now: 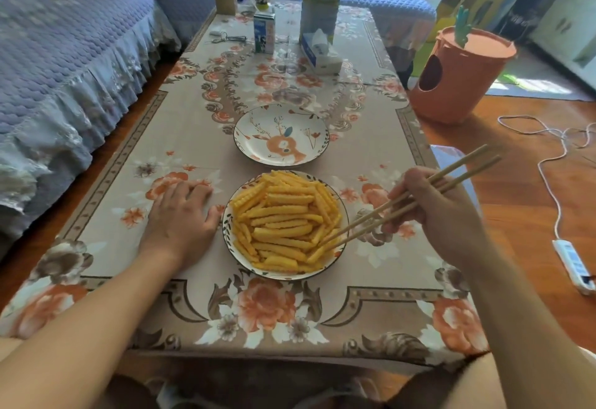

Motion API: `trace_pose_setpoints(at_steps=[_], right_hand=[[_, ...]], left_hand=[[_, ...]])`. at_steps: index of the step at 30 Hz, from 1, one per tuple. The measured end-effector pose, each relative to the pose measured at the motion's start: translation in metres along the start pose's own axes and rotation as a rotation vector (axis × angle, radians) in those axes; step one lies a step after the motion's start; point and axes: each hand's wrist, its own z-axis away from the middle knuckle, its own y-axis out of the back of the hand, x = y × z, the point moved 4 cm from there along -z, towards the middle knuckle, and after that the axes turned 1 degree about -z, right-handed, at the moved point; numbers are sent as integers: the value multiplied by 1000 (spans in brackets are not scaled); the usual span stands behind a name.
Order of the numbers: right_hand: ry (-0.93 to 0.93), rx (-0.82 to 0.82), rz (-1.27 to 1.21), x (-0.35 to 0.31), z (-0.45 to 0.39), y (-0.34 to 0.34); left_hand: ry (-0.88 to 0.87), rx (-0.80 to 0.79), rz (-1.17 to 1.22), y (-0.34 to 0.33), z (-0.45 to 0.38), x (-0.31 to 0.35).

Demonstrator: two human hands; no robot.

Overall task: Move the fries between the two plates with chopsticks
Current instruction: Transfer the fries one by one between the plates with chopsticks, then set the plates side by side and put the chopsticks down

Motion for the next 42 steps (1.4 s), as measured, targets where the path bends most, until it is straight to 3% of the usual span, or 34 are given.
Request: trace_pose_setpoints(at_steps=[7,15,20,22,24,26,28,32,42], right_hand=[[87,84,-75,-6,-5,15],[11,75,-29,10,-9,10],[-9,217,-239,6,-9,22],[-29,291,-354,9,-9,30],[-63,311,-457,14,-8,31],[-91,315,-535,18,-6,27],[-101,327,-582,22,-3,20],[-125,405,-641,36,4,6],[-196,666,-546,16,-11,-6]], left_hand=[[-11,11,7,-1,-1,-1],[-2,17,9,0,1,0],[-13,-140,-74,10,1,10],[125,-134,70,24,10,7],[372,-99,454,37,36,4],[591,-234,887,36,67,18],[653,-376,1082,31,88,43],[589,-442,1202,23,87,69],[492,-389,975,36,68,40]])
